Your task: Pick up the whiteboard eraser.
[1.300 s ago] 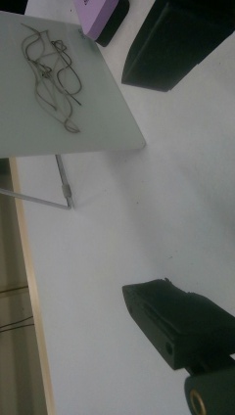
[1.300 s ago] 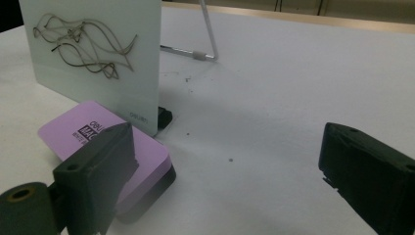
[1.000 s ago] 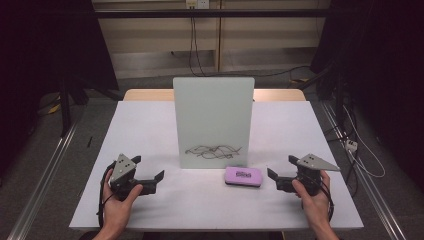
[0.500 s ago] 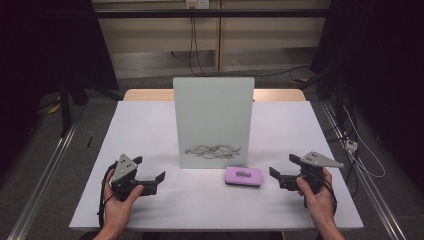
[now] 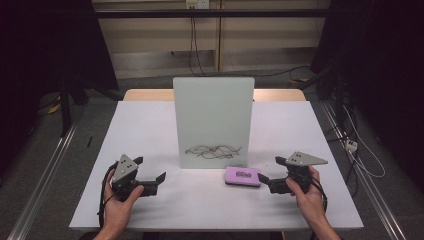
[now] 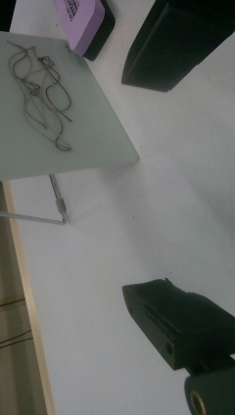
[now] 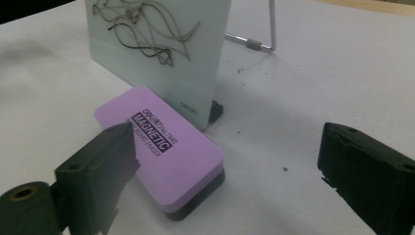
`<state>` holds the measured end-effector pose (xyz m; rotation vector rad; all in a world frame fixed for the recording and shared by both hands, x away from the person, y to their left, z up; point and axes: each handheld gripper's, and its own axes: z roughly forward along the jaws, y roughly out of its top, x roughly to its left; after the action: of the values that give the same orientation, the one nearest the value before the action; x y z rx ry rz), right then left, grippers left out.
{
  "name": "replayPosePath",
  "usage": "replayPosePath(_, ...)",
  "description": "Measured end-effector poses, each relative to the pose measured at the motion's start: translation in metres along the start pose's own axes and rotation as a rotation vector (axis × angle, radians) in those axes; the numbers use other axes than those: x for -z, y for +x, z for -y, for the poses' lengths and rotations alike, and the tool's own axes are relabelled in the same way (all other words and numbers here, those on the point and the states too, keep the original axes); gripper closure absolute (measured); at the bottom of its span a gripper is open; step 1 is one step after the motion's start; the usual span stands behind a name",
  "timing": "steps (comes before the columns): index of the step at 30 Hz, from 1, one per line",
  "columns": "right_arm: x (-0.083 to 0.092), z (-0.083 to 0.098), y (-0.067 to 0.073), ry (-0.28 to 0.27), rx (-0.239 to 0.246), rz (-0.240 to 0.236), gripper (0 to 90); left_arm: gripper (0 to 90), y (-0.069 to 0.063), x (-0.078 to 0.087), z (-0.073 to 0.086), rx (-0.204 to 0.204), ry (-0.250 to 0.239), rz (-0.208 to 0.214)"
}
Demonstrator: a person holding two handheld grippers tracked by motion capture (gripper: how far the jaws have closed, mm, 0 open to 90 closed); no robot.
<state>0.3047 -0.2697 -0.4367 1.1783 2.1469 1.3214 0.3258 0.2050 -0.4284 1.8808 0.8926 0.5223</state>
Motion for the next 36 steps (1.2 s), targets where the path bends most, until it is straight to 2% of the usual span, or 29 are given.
replayPosePath(2,-0.001,-0.003,0.001,-0.002,0.010,-0.016,7.1,4.8,0.000,0.001,0.000,0.007,-0.007,0.009)
replayPosePath(4,-0.002,-0.006,0.003,0.000,0.023,-0.023,6.8,4.8,0.002,0.001,0.001,-0.004,-0.006,0.006)
replayPosePath(10,-0.011,-0.013,0.011,0.048,0.079,-0.082,5.7,4.7,0.004,0.000,0.002,0.022,-0.004,0.007)
replayPosePath(14,-0.020,-0.017,0.015,0.100,0.120,-0.104,6.6,4.8,0.003,0.001,0.002,0.016,-0.003,0.006)
replayPosePath(19,-0.028,-0.029,0.018,0.174,0.184,-0.158,8.8,4.7,0.003,-0.002,0.002,0.008,0.010,0.012)
replayPosePath(23,-0.033,-0.037,0.018,0.212,0.207,-0.172,9.4,4.7,0.002,-0.002,0.002,0.013,0.011,0.014)
replayPosePath(33,-0.049,-0.048,0.030,0.350,0.314,-0.232,14.1,4.7,0.003,-0.003,0.002,0.009,0.005,0.031)
replayPosePath(36,-0.054,-0.050,0.031,0.377,0.339,-0.237,16.0,4.7,0.003,-0.003,0.002,0.010,0.008,0.030)
